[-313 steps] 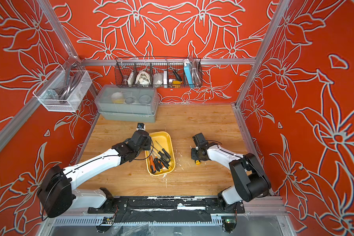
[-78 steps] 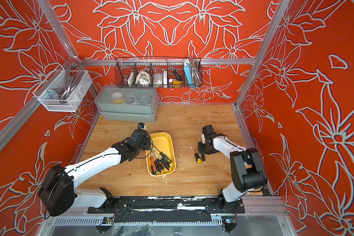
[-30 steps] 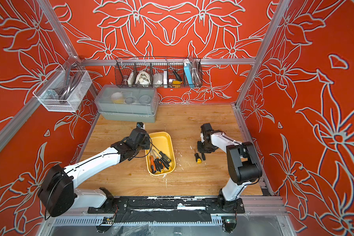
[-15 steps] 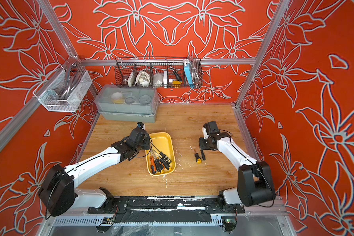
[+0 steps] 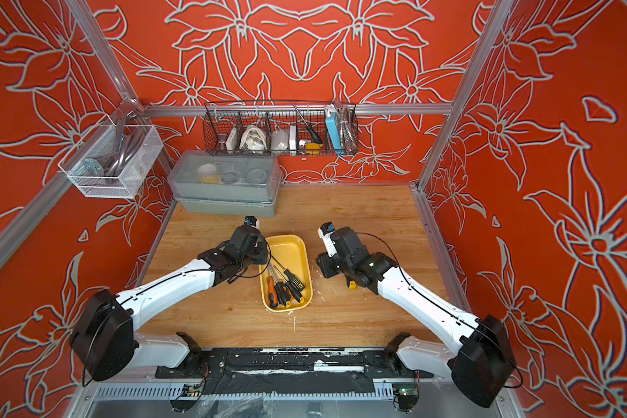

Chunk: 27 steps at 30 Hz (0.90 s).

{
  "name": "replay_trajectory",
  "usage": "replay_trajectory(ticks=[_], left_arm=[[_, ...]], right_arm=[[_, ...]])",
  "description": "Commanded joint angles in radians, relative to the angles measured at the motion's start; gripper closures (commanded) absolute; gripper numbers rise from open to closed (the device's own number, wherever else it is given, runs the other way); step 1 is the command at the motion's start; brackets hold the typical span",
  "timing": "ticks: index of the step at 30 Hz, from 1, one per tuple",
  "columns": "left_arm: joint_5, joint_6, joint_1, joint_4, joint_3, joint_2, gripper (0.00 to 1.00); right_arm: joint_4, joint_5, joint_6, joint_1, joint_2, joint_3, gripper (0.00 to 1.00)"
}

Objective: Take out the screwdriver from the storage box
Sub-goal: Pick up the screwdriver from the storage box.

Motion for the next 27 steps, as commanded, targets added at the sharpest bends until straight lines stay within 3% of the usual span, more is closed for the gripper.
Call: replay_trajectory(ticks=[1,10,27], left_arm=[[0.043,-0.018,0.006,0.04,0.046,0.001,1.0],[0.06,-0.017,0.007,0.041,0.049,0.009,1.0],[0.062,-0.014,0.006,0.044,0.05,0.016,1.0]], right_arm=[[0.068,0.052,0.016,0.067,0.042,0.009,0.61],[0.1,0.083,-0.019,0.175,0.26,0.129,0.61],[-0.002,0.1,-0.054,0.208,0.485,0.244,0.61]])
